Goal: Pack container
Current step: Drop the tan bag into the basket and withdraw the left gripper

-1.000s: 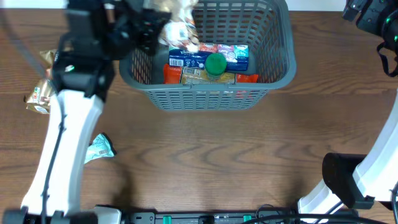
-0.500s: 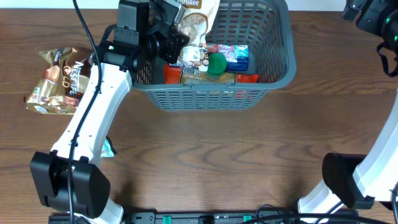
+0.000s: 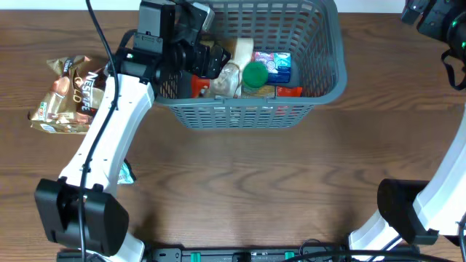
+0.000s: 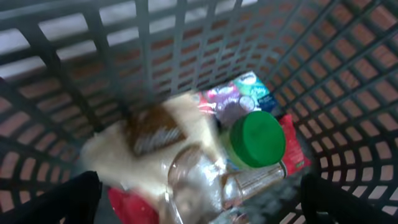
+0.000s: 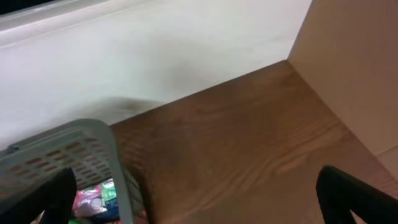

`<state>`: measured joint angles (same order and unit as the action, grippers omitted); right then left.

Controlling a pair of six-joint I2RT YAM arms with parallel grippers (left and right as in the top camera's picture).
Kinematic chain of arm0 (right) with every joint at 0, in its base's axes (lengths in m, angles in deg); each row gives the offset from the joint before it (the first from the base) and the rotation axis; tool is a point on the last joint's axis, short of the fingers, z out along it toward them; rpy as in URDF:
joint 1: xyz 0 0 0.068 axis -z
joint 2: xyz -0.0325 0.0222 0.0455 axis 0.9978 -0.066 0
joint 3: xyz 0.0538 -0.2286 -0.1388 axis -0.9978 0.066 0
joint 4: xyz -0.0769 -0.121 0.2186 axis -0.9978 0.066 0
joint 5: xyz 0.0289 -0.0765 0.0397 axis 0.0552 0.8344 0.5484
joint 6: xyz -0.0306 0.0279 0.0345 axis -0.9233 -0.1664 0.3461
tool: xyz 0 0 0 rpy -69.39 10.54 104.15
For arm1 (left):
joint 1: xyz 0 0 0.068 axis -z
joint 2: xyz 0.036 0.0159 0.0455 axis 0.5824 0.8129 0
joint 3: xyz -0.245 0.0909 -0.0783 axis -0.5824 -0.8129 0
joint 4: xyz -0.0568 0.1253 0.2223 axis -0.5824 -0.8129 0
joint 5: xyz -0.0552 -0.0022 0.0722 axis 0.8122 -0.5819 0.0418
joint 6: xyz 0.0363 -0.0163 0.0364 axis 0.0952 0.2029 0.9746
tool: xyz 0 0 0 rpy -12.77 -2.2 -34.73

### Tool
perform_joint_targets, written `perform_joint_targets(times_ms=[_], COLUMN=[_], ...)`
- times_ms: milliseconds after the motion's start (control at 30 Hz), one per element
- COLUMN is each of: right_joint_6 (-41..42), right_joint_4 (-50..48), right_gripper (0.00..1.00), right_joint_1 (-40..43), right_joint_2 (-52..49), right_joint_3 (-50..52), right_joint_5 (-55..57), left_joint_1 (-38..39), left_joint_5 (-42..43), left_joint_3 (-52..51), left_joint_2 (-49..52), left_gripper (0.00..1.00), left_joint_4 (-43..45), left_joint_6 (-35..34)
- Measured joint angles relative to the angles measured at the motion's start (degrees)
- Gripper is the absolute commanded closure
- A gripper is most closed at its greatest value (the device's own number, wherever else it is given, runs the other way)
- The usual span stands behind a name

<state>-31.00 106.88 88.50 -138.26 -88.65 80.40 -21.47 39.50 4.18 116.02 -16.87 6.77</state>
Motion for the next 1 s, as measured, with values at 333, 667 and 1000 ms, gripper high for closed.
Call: perform_joint_targets(times_ms=[333,667,1000], right_joint_6=[0.0,0.0,0.0], right_joint_4=[0.0,0.0,0.0], right_gripper=[0.01,0.01,0.01], right_joint_1=[0.0,0.0,0.0], right_joint_2=[0.0,0.0,0.0], right_joint_3=[0.0,0.0,0.0], right_joint_5=[0.0,0.0,0.0], left_joint_1=[-0.7,-10.2,-23.7], left_joint_5=[-8.2,-36.8,-45.2], left_joint_3=[0.0,0.2,0.3], left_joint_2=[-13.3,-28.3,-25.9], left_gripper=[0.01,0.01,0.02], left_joint_4=[0.3,-15.2,-29.2], left_joint_6=[0.0,-4.8,-15.2])
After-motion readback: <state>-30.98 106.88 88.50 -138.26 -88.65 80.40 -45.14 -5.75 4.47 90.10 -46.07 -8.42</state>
